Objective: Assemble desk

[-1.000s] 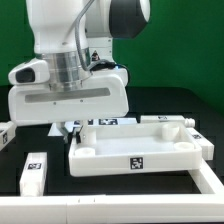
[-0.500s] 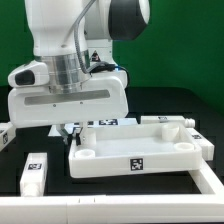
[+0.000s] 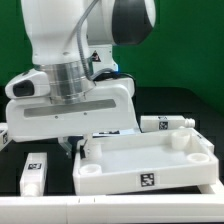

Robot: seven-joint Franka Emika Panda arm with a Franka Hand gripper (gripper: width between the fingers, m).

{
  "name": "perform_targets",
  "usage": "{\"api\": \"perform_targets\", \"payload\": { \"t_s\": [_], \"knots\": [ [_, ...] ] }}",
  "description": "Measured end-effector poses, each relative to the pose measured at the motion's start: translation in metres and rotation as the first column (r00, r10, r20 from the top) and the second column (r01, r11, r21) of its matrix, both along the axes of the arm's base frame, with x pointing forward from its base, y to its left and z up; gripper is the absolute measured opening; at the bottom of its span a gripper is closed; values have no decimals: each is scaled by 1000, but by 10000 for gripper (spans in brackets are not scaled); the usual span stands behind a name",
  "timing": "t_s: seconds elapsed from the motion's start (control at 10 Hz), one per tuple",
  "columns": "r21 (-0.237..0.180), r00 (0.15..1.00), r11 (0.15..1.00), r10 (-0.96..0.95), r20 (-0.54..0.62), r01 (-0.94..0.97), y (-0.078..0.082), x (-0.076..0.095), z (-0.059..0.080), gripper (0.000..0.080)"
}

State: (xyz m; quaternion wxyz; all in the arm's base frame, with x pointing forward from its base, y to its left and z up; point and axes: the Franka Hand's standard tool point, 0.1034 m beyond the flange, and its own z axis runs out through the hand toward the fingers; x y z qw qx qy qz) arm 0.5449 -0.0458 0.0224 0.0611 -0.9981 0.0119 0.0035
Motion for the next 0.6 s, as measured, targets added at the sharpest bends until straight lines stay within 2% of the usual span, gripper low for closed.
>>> {"api": "perform_targets", "payload": {
  "t_s": [0.4,0.6],
  "knots": [
    [-2,999,999,40,6,-40,-9,-3,-5,54],
    [6,1000,1000,-7,-15,7,-30,-3,-6,54]
  ]
}}
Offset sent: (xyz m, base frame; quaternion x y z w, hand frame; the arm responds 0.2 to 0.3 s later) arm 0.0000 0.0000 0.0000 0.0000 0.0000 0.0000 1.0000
